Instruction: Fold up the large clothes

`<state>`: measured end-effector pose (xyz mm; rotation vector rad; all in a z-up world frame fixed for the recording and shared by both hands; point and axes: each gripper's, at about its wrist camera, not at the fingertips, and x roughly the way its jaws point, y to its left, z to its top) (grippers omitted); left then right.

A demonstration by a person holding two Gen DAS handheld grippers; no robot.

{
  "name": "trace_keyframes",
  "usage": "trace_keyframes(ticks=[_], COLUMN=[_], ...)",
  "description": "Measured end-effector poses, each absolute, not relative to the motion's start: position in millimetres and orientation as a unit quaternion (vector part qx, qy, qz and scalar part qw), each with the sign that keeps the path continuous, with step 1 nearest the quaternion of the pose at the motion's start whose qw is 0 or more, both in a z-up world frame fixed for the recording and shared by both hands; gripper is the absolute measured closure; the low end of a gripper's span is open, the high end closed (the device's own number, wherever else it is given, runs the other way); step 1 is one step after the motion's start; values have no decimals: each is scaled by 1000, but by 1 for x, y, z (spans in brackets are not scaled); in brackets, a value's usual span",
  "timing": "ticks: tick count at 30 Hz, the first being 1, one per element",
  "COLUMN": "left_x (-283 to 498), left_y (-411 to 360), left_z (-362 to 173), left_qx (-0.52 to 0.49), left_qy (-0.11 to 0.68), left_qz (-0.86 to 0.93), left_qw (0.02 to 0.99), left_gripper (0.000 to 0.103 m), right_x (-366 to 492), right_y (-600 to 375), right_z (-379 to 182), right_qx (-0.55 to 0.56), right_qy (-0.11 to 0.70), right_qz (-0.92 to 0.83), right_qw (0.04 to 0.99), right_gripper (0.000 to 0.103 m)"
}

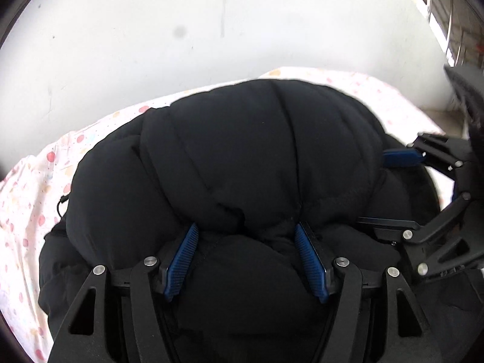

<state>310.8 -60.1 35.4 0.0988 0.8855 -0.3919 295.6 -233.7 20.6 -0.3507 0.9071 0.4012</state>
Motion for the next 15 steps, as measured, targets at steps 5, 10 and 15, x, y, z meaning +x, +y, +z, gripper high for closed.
trace_keyframes(ticks=[5, 10, 15], left_x=[298, 274, 238], left_y=[-51, -37, -13], left_z=[57, 76, 101], left_qx=[27, 5, -4], left_qy=[411, 395, 376], left_qz=[-191, -194, -189], left_qw=[891, 898, 907], left_gripper=[38, 38, 21], right_x=[276, 248, 194], right_y=[-247, -261, -288], right_z=[38, 61, 85], right_qx=[-140, -111, -78], right_qy=[424, 412, 386], right_qz=[195, 192, 194], right_qw=[873, 884, 899], right_gripper=[19, 19, 19])
